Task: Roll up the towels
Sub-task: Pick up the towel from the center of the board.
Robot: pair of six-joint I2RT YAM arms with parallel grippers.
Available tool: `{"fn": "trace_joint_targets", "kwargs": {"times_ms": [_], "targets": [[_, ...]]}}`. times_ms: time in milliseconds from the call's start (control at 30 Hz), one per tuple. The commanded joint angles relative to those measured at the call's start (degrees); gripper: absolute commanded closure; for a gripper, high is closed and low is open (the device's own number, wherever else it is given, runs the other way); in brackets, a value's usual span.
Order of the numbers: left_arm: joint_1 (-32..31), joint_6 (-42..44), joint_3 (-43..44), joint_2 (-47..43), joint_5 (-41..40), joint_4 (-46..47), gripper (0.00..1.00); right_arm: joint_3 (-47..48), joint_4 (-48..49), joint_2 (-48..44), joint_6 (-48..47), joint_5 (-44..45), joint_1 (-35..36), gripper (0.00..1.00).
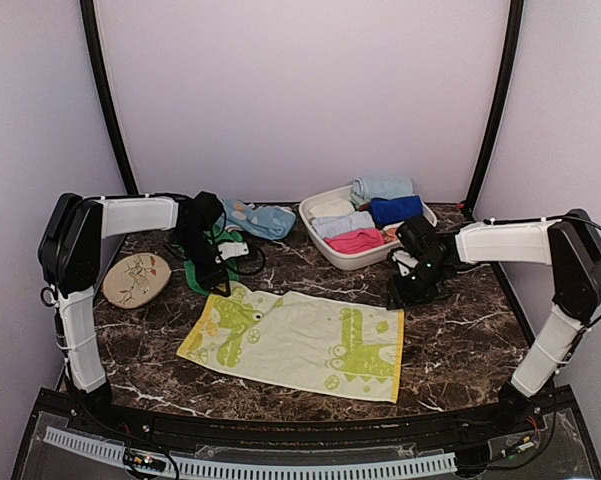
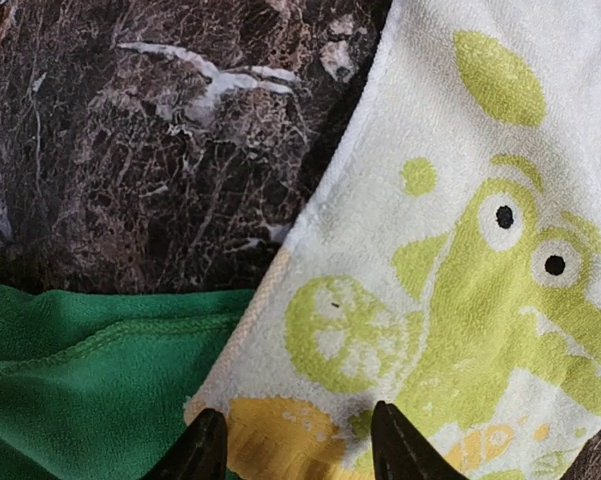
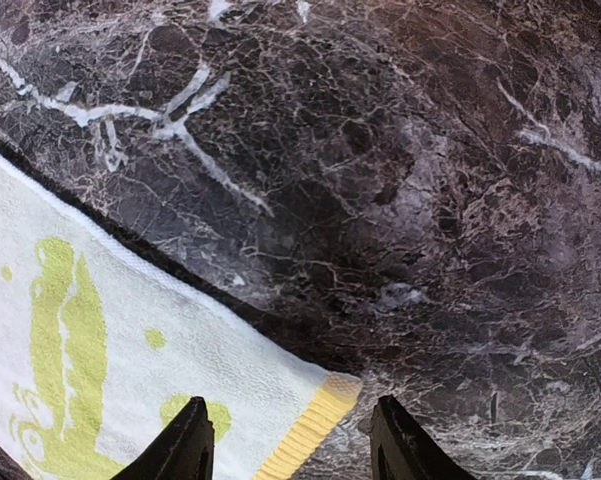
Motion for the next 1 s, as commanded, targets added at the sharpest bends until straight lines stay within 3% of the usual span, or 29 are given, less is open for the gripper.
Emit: {"fn": "trace_joint_targets", "kwargs": {"times_ms": [0, 500, 733, 833, 900, 967], "targets": [[0.02, 1.19, 1.49, 0.11, -0.18, -2.02, 0.50, 1.02, -0.21, 0.19, -1.50, -1.33, -1.32, 0.45], [0.10, 1.52, 4.28, 0.11, 1.17, -5.71, 0.84, -2.65, 2.73, 0.94, -0.67, -4.96, -2.51, 0.47], [0.04, 1.95, 3.75, 0.04, 0.18, -6.37, 0.91, -5.42, 4.49, 1.32, 0.45, -6.33, -2.13, 0.51], [0.04, 1.97, 3.50, -0.30, -0.06, -6.02, 0.90, -6.21, 5.37, 1.16, 0.78, -6.16, -2.07, 0.54], [0.03, 1.91, 3.35, -0.33, -0.86, -5.20, 0.70, -6.31, 5.76, 1.39, 1.04, -6.12, -2.07, 0.58], [0.03, 1.82, 3.27, -0.29, -1.41, -4.28, 0.61, -6.20, 5.96, 1.55, 1.24, -6.16, -1.98, 0.64]]}}
